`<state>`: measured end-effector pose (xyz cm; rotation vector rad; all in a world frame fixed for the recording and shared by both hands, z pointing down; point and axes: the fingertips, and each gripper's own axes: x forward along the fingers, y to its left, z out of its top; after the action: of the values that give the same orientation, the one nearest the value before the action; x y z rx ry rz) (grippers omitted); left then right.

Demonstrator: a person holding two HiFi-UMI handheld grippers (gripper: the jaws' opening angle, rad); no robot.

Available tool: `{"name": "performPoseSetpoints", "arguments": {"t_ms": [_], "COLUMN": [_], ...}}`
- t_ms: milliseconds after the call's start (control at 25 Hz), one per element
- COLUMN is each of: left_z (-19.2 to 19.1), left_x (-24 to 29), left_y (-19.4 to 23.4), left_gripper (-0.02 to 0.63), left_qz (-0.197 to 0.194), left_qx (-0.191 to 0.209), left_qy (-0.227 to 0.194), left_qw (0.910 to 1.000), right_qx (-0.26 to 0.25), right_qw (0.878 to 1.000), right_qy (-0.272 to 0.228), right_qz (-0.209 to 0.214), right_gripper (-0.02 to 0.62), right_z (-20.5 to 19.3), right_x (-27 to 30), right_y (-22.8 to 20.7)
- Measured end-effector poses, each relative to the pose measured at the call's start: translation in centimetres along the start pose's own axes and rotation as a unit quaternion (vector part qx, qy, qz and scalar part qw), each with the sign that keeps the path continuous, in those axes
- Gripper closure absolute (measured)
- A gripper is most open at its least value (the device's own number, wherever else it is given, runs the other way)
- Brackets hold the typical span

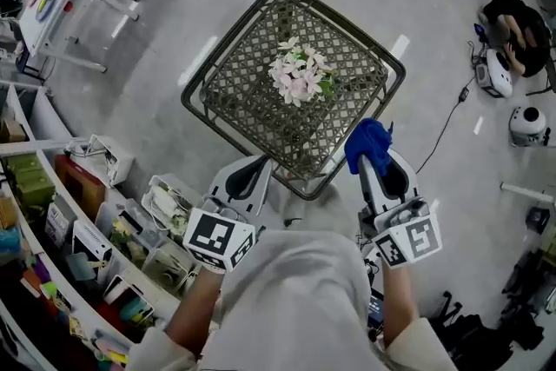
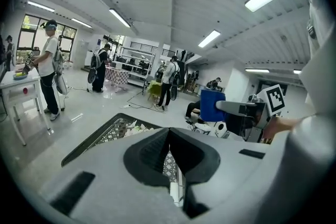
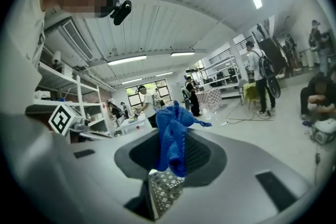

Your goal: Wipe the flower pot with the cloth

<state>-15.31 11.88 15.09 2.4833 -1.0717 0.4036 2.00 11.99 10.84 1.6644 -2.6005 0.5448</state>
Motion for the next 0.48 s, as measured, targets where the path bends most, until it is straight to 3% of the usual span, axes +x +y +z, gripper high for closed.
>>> {"name": "performPoseSetpoints", "arguments": {"t_ms": [120,320,480], "left_z": [0.3,0.2,-0.9], "left_x": [3.1,6.3,9.7], "left_y": [0.5,0.4,-1.5], "left_gripper": [0.583,0.583,0.583], "left_qz": [-0.001,0.011,-0.022], "left_qx": [-0.007,-0.007,-0.026], "left_qy": [0.005,0.021,0.011], "left_qw": [1.0000,0.9997,0.9994], "right_qx": [-0.002,0.004,0.014], "right_qw": [1.000,1.000,1.000], "right_qy": [0.003,0.000,0.018], "right_qz": [-0.025,-0.012,-0.005], "right_gripper": [0.482,0.482,0.482], "right_z": [-0.3,-1.9,-4.5], "right_x": [0.9,2.4,3.5], "right_y": [-2.7,-5.3,-8.4]}}
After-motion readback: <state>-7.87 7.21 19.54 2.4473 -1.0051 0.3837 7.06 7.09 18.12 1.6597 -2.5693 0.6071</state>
